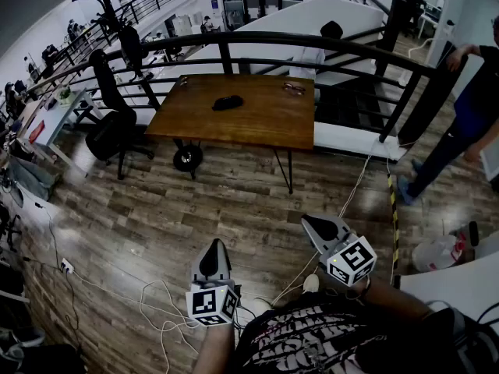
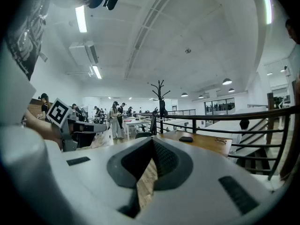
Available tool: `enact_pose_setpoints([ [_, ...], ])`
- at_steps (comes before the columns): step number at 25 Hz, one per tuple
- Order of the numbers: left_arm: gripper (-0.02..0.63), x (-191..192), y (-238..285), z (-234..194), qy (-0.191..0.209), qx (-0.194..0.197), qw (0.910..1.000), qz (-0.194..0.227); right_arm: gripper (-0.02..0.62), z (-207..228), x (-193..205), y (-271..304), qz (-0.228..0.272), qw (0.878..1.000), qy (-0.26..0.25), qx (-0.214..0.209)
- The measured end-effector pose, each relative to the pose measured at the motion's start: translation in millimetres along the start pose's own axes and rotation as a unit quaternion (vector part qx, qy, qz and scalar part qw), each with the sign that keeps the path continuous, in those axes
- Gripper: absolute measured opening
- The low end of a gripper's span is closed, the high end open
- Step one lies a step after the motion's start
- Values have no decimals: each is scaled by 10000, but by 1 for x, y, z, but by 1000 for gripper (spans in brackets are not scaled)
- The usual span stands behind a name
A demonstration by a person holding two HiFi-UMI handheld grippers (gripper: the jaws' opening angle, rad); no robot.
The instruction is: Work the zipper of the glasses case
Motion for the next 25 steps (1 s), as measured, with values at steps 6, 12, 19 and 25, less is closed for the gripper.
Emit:
enact_pose_setpoints([
  [6,6,4,-13,-16,30,81,10000,20,-3,-20,6,7,-43,10000,11,74],
  [12,6,13,-32,-49,-65,106,9999,26,-3,-54,14,20,-152,9997,92,137],
  [19,6,25,-36,-76,-231,227,9995,44,-3,-82,20,19,-55,9996,85,246],
  [25,6,28,-24,-81,-208,379,9990,75,-3,-71,16,28,-124,9987,14,500],
])
Point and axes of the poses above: the fingertips, and each gripper's own axes: y forward along the fingers, z to its right, x out of its underside, the point moved 10 cm from there along -y, backward along the fingers, and after that the axes turned 12 degrees about y, right-handed, at the moved point
